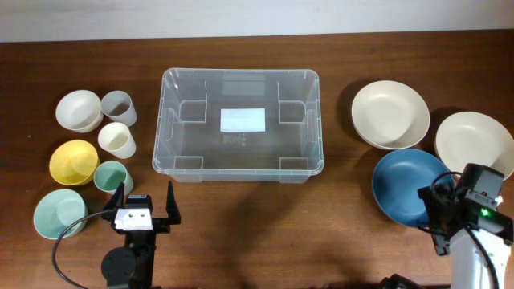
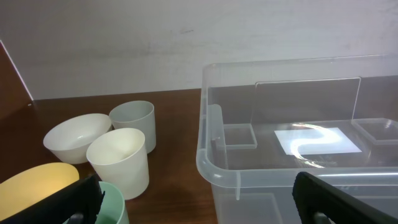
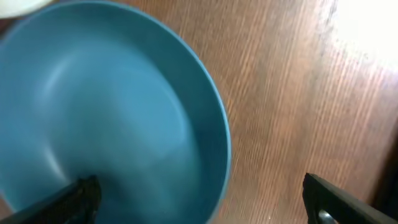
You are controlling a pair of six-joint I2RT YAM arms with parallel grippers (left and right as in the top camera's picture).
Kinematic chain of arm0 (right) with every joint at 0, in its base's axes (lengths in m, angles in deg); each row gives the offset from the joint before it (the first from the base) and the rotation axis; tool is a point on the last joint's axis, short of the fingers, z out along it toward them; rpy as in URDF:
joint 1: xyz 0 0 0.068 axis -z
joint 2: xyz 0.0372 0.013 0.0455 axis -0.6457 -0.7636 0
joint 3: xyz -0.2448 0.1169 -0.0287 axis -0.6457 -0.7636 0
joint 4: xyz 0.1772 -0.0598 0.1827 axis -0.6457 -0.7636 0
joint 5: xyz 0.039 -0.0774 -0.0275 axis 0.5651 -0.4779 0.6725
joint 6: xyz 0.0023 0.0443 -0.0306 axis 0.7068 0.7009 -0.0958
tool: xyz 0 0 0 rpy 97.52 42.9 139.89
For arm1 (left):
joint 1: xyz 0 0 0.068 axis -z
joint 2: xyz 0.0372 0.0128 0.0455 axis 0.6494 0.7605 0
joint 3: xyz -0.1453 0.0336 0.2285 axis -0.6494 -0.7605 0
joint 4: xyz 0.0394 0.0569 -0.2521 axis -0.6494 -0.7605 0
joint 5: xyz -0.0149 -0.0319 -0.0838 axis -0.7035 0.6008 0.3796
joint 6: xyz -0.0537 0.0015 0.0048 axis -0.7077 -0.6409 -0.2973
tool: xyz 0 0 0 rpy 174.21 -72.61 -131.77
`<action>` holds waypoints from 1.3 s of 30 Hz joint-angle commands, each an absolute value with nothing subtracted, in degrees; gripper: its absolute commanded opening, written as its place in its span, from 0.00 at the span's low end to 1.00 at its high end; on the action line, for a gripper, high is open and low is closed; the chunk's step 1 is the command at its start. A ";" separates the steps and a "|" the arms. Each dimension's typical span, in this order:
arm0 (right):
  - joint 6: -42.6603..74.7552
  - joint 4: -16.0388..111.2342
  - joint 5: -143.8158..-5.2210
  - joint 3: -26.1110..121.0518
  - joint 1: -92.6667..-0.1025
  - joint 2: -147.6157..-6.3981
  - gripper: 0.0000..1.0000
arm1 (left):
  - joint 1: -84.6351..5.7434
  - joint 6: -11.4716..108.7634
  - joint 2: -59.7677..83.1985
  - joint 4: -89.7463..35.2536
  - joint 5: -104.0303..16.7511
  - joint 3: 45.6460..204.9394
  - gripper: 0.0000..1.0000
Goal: Pack container
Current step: 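Grasp the rim of the dark teal bowl with the right gripper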
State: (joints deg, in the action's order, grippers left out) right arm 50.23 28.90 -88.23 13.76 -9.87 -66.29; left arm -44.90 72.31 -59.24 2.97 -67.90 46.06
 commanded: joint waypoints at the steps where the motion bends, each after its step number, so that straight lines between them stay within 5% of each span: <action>1: 47.54 31.74 -87.67 12.60 -9.39 -70.55 0.99 | -44.66 73.22 -59.59 2.58 -68.08 45.93 1.00; 21: 47.54 40.22 -86.97 12.58 -9.39 -88.84 1.00 | -44.66 73.22 -59.59 2.58 -68.08 45.93 1.00; 27: 47.50 42.34 -85.76 12.38 -9.39 -89.89 0.82 | -44.66 73.22 -59.59 2.58 -68.08 45.93 1.00; 33: 47.39 44.94 -85.76 11.07 -9.39 -90.24 0.49 | -44.66 73.22 -59.59 2.58 -68.08 45.93 1.00; 39: 47.37 44.75 -85.76 10.43 -9.39 -90.24 0.30 | -44.66 73.22 -59.59 2.58 -68.08 45.93 1.00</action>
